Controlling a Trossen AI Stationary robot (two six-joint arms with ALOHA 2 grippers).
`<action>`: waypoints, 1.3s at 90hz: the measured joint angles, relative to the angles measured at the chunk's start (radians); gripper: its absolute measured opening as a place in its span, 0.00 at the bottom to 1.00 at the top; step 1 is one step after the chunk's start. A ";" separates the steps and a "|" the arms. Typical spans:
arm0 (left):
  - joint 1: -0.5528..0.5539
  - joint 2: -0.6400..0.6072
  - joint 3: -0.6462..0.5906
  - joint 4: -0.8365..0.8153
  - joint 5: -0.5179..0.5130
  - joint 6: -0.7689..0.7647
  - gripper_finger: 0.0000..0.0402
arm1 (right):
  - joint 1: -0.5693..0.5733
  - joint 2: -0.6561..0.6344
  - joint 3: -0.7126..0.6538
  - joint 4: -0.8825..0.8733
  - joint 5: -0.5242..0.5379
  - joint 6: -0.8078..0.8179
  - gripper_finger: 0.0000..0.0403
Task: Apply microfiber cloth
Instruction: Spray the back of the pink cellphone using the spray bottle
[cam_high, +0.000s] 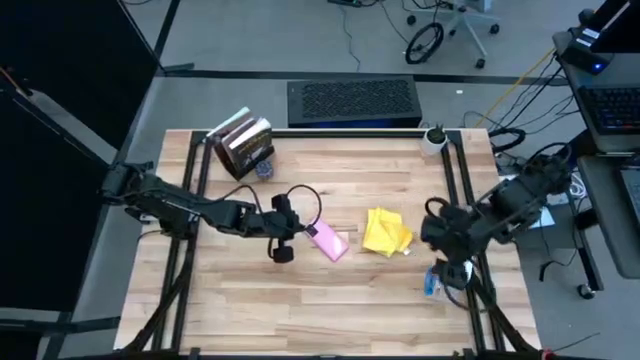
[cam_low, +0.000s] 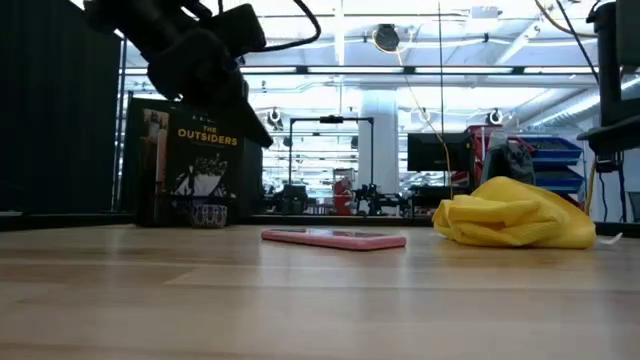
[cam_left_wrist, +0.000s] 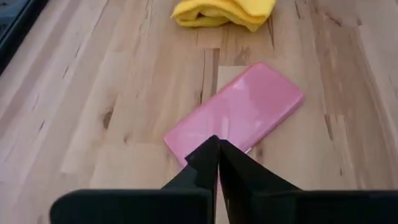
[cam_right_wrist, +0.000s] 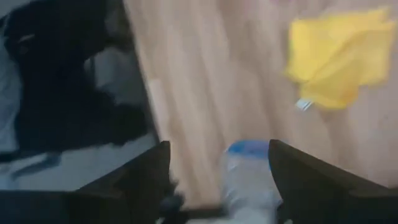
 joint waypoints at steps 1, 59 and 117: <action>0.000 0.000 0.000 -0.001 0.000 0.000 0.00 | 0.006 0.001 0.000 0.000 -0.008 0.013 0.63; -0.001 0.000 -0.001 0.001 0.001 0.000 0.00 | 0.419 0.092 -0.063 -0.001 -0.078 0.604 0.63; -0.001 0.000 -0.002 0.000 0.002 0.001 0.00 | 0.457 0.103 -0.495 0.033 0.018 0.507 0.60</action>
